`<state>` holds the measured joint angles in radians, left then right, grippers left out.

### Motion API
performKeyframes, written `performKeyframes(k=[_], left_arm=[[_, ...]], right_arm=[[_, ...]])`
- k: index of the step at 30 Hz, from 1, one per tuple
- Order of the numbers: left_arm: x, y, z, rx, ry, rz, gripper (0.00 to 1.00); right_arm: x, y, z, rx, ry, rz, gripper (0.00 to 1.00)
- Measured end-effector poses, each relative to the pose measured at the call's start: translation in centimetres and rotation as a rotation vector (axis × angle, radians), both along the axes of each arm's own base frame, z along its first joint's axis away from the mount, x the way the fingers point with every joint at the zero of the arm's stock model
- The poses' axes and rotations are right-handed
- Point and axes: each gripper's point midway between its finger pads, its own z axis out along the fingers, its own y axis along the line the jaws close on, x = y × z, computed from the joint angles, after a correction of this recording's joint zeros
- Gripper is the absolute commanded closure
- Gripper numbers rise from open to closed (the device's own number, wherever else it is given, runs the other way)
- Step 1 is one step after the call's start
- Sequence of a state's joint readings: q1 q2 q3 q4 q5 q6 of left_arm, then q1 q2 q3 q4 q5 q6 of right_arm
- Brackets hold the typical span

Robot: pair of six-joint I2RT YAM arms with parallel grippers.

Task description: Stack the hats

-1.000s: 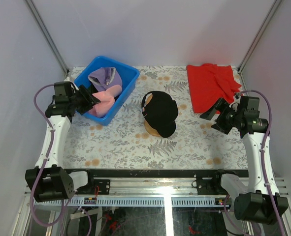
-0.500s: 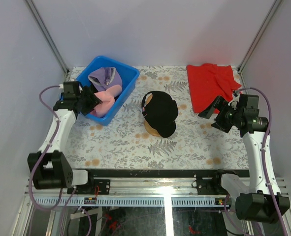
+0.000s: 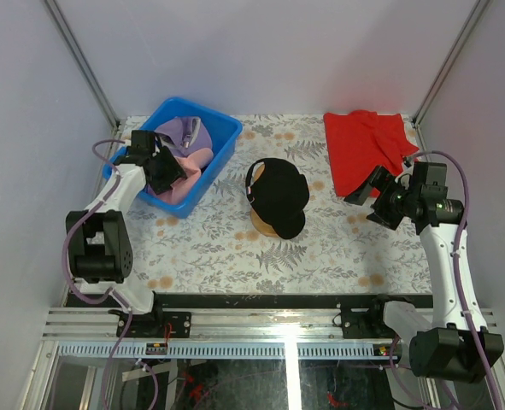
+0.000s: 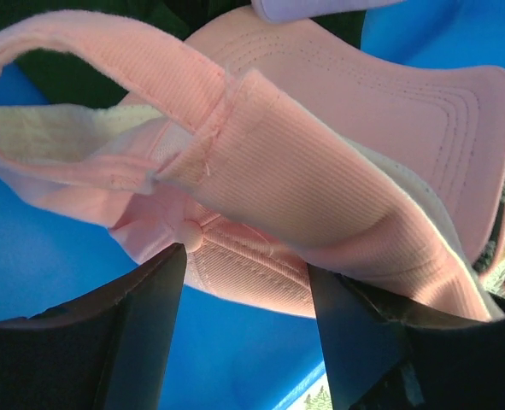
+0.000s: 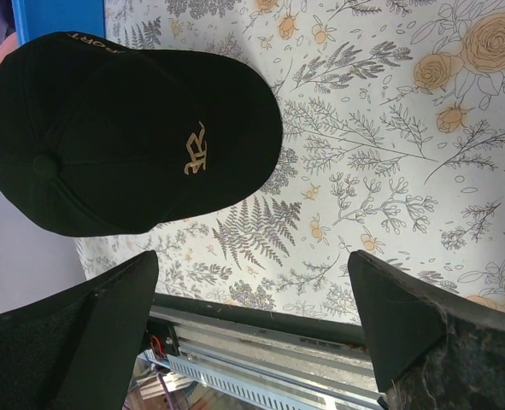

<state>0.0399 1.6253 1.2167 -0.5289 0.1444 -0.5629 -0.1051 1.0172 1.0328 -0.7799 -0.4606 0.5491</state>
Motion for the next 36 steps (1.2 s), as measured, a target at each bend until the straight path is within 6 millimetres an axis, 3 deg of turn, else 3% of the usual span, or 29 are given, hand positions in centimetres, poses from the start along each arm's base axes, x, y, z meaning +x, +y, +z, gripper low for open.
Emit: performKeyframes(k=[4, 11, 18, 22, 25, 27, 31, 34, 36], left_arm=[[1.4, 0.2, -1.1, 0.010, 0.014, -0.003, 0.47], [4.3, -0.1, -2.7, -0.008, 0.022, -0.020, 0.99], [4.9, -0.9, -2.6, -0.055, 0.007, -0.047, 1.00], [4.8, -0.4, -1.3, -0.094, -0.015, -0.046, 1.00], [5.0, 2.0, 0.8, -0.111, -0.056, -0.003, 1.00], [5.6, 4.6, 2.7, -0.100, -0.101, 0.042, 1.00], [6.9, 8.2, 5.7, -0.078, -0.167, 0.088, 0.77], [6.8, 7.9, 6.1, -0.096, -0.175, 0.064, 0.66], [5.9, 6.6, 5.8, -0.122, -0.168, 0.031, 0.63]], right_arm=[[0.2, -0.1, -0.1, -0.002, 0.004, -0.007, 0.00], [0.5, -0.2, -0.5, 0.001, 0.024, -0.026, 0.01], [1.1, -0.4, -0.5, 0.011, 0.026, -0.051, 0.01], [1.4, -0.4, -0.6, 0.018, 0.030, -0.064, 0.00], [1.7, -0.3, -0.5, 0.026, 0.024, -0.071, 0.00], [1.9, 0.0, -0.3, 0.031, 0.016, -0.068, 0.00], [2.0, 0.7, -0.3, 0.041, 0.012, -0.056, 0.01], [1.9, 1.4, -0.4, 0.046, 0.017, -0.038, 0.01], [1.9, 1.7, -0.6, 0.040, 0.021, -0.029, 0.00]])
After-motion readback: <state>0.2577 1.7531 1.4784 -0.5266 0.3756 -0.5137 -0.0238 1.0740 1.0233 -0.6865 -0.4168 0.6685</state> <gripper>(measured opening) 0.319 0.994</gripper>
